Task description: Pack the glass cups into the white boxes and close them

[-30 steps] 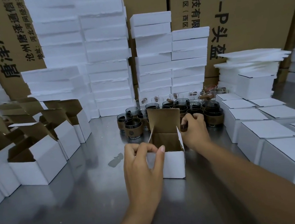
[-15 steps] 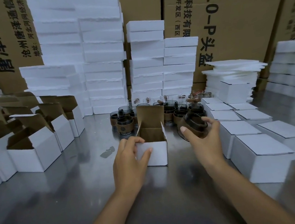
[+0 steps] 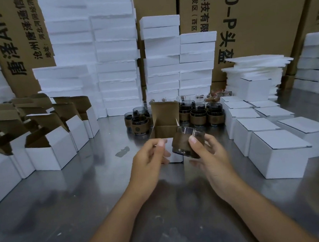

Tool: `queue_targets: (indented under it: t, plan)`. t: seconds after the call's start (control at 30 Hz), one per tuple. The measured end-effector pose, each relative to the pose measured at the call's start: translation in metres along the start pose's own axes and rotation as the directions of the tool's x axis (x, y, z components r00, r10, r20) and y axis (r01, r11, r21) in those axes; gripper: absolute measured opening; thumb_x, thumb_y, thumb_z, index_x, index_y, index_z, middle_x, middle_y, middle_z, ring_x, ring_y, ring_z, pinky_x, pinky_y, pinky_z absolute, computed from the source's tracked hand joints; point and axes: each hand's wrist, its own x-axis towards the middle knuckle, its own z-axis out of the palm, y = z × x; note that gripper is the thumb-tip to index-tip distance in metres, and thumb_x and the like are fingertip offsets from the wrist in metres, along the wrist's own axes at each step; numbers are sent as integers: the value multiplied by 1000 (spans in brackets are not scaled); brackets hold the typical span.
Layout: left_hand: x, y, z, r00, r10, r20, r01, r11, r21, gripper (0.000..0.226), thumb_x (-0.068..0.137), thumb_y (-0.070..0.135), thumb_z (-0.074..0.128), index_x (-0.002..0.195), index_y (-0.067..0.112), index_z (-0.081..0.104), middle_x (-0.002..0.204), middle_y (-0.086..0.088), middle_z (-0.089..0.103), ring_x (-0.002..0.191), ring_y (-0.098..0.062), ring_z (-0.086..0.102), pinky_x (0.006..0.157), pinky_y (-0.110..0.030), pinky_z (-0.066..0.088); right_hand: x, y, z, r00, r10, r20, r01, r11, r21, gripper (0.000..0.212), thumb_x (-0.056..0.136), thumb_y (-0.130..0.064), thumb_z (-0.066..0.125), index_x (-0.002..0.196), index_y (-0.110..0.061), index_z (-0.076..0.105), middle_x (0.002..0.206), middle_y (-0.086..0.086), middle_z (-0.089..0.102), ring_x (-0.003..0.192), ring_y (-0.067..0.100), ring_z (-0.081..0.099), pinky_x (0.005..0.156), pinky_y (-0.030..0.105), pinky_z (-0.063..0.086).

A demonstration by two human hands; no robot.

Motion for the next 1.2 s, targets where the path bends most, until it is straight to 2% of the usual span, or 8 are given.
queue_targets:
  t: [0.1, 0.2, 0.33, 0.57, 0.73, 0.87, 1.0, 1.2]
  plan:
    - [-5, 0, 4, 979, -68, 191, 77, 996, -38, 38, 82, 58, 40, 93, 36, 68, 84, 6, 71, 76, -11, 66, 70, -20, 52, -2, -2, -1, 996, 62, 64, -64, 997, 39, 61, 51, -55, 69, 101, -21, 63, 83, -10, 73, 78, 4, 68, 61, 21, 49]
    - [-7, 0, 6, 959, -82, 273, 101, 993, -58, 47, 83, 60, 39, 93, 23, 67, 89, -1, 72, 79, -12, 68, 70, -17, 50, -3, -4, 0, 989, 100, 109, -108, 991, 73, 60, 53, -53, 69, 101, -19, 63, 83, -5, 73, 74, 8, 69, 54, 18, 49]
    - [-6, 2, 5, 952, -113, 285, 148, 984, -102, 48, 79, 61, 43, 93, 22, 67, 90, -3, 73, 81, -13, 69, 70, -19, 50, -3, -2, -2, 986, 128, 102, -136, 988, 76, 66, 52, -55, 69, 103, -16, 59, 84, -4, 73, 76, 9, 69, 54, 18, 49]
    - [-5, 2, 4, 944, -143, 297, 179, 979, -99, 46, 76, 55, 50, 105, 22, 61, 88, 1, 73, 82, -12, 69, 74, -22, 50, -1, -3, -3, 970, 162, 184, -183, 978, 103, 48, 68, -46, 63, 102, -12, 65, 89, 4, 73, 78, 11, 69, 56, 18, 50]
    - [-6, 3, 5, 952, -130, 278, 161, 983, -91, 44, 75, 54, 51, 105, 23, 59, 81, 7, 72, 77, -10, 68, 69, -20, 49, -2, -2, -3, 964, 145, 224, -171, 980, 102, 49, 70, -40, 64, 108, -8, 67, 99, 11, 73, 87, 16, 69, 65, 20, 52]
    - [-4, 1, 4, 957, -135, 258, 169, 979, -115, 44, 78, 55, 47, 104, 22, 61, 84, -1, 72, 79, -14, 68, 75, -25, 51, 0, -3, -5, 964, 164, 210, -191, 974, 120, 52, 68, -46, 64, 103, -8, 69, 96, 12, 73, 89, 19, 69, 70, 24, 54]
    - [-1, 1, 2, 965, -149, 217, 189, 966, -175, 39, 81, 54, 41, 98, 29, 67, 78, -3, 71, 77, -15, 68, 73, -27, 50, 2, -3, -5, 959, 210, 191, -245, 953, 179, 41, 72, -46, 60, 95, -14, 69, 93, 12, 72, 86, 21, 68, 82, 33, 53]
    - [0, 3, 0, 963, -147, 226, 194, 960, -203, 38, 82, 56, 42, 93, 35, 72, 78, -3, 70, 77, -17, 68, 68, -21, 52, 3, -6, -6, 946, 272, 176, -307, 926, 221, 37, 85, -45, 52, 103, -14, 62, 86, 8, 71, 77, 17, 69, 68, 28, 50]
